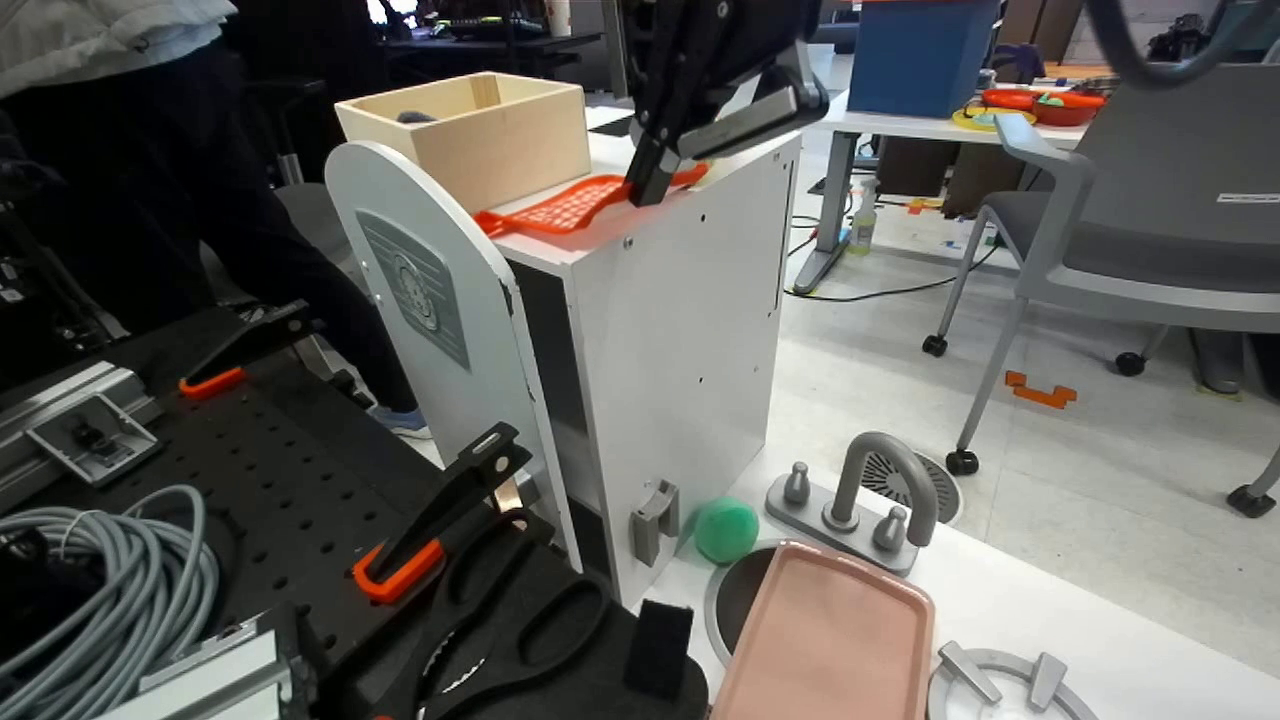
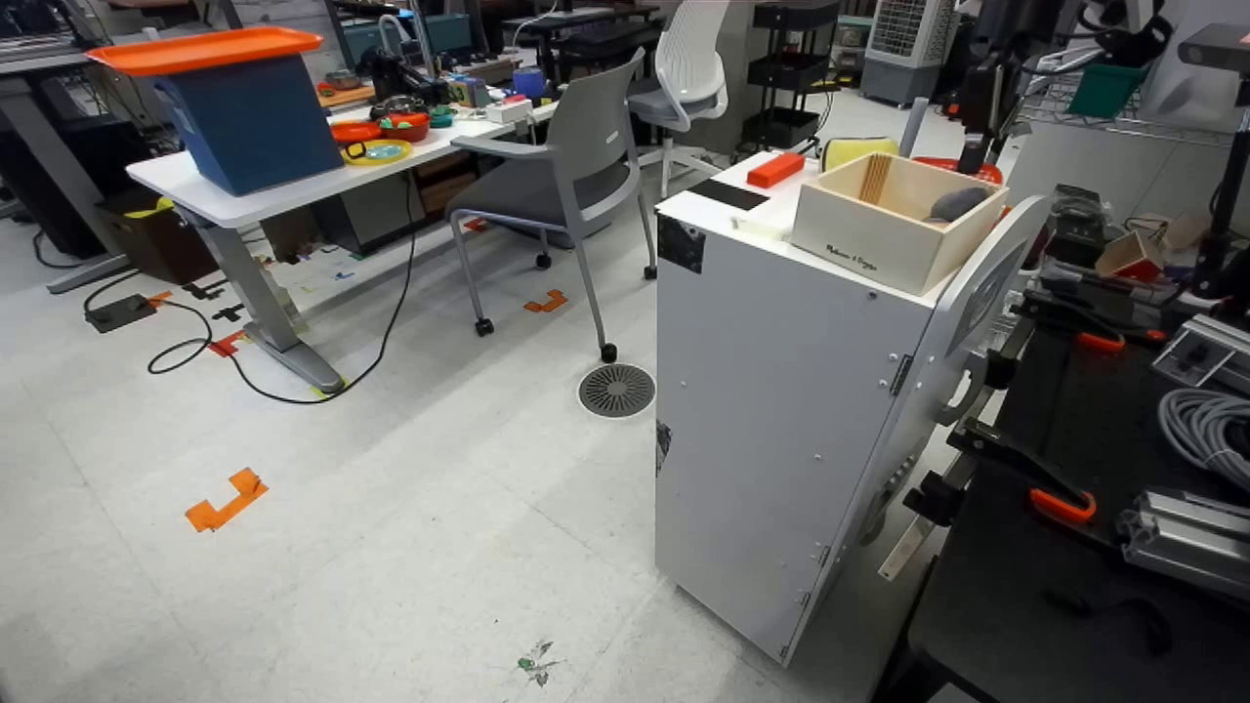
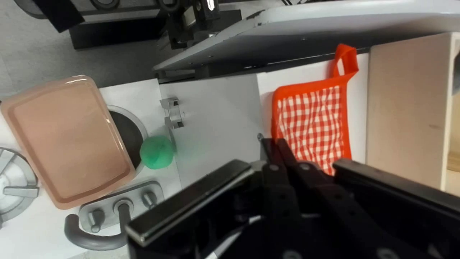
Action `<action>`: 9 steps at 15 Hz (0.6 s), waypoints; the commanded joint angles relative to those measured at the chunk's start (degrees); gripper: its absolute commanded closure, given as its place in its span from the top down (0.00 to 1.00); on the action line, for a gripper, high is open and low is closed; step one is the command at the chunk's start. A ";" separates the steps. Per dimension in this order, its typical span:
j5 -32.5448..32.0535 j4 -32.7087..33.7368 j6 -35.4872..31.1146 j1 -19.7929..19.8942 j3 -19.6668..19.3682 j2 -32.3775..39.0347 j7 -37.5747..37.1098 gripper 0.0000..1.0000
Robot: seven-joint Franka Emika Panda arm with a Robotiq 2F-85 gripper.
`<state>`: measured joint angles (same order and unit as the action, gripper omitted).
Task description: Put the grey plushy in the box, remove the yellow plushy from the box and put it on top of the cupboard, and then put the oven mitt on the tray
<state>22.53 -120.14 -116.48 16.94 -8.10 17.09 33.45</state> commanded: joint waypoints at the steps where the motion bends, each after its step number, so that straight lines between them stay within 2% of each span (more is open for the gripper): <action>1: -4.75 -2.30 -0.92 -1.66 0.15 -4.14 -3.43 0.00; 9: -6.83 -4.36 -1.60 -3.49 0.14 -10.07 -3.83 0.00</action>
<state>17.10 -122.42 -116.72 13.98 -8.05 10.15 30.44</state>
